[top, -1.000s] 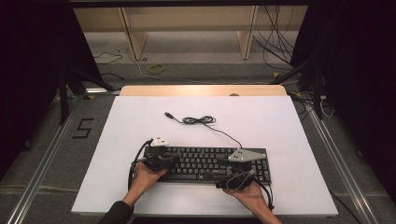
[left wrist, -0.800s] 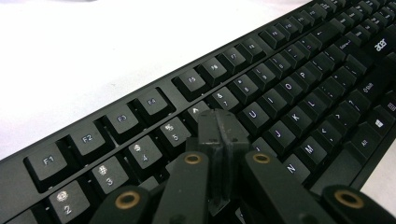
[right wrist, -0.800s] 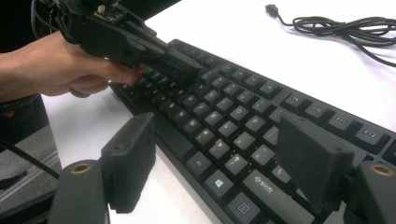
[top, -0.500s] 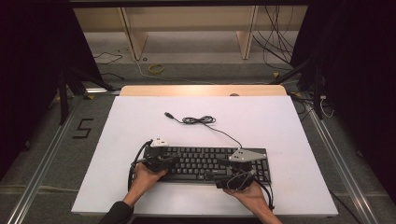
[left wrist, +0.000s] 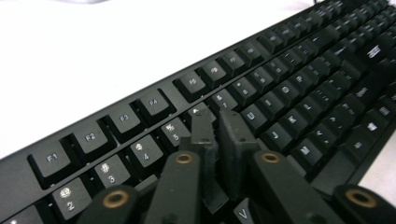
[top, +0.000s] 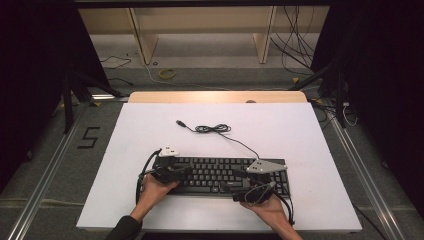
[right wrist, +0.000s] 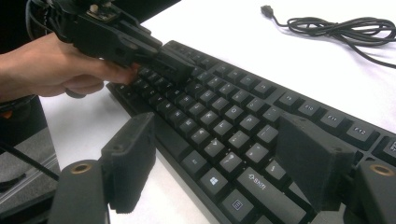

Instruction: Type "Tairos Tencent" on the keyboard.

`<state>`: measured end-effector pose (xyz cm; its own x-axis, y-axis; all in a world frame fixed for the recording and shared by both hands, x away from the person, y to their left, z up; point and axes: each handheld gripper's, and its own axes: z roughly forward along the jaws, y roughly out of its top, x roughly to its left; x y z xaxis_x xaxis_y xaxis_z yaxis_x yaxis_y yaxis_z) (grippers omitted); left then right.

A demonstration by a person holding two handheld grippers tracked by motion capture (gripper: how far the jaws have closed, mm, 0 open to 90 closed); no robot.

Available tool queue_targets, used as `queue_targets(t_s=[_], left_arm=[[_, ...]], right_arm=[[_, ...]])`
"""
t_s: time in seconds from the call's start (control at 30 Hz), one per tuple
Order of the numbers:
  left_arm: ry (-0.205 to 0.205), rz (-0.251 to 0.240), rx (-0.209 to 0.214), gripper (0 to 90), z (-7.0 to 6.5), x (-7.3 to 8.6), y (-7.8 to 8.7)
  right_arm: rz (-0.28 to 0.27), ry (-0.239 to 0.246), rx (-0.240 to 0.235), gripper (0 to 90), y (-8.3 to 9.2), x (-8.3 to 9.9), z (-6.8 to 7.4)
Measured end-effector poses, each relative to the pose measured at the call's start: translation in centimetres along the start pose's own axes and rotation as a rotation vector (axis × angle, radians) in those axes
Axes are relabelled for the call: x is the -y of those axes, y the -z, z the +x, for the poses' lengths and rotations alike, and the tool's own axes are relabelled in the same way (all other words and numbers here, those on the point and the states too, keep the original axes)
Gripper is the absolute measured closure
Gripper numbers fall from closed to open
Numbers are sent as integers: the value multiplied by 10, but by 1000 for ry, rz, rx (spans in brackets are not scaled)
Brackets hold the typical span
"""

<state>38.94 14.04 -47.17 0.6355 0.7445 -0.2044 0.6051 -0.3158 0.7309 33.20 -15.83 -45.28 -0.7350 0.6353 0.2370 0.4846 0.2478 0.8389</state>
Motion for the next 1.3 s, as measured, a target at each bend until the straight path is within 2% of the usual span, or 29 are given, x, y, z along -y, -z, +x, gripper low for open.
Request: queue_targets(t_s=[0.17, 0.43, 0.73, 1.03, 1.13, 1.3], left_arm=[[14, -28, 23, 765, 0, -2, 7], [28, -78, 62, 590, -1, -2, 21], [38, -127, 80, 444, -1, 0, 33], [28, -197, 102, 351, 0, 12, 49], [42, -226, 117, 335, 1, 17, 55], [38, -253, 122, 312, 1, 26, 64]], right_arm=[[-2, 0, 3, 296, 1, 0, -1], [-8, -8, 10, 296, 6, 1, -5], [-16, -11, 18, 296, 12, 2, -8], [-31, -7, 25, 296, 20, 5, -14], [-36, -8, 30, 296, 23, 7, -16], [-49, -4, 37, 295, 30, 11, -20]])
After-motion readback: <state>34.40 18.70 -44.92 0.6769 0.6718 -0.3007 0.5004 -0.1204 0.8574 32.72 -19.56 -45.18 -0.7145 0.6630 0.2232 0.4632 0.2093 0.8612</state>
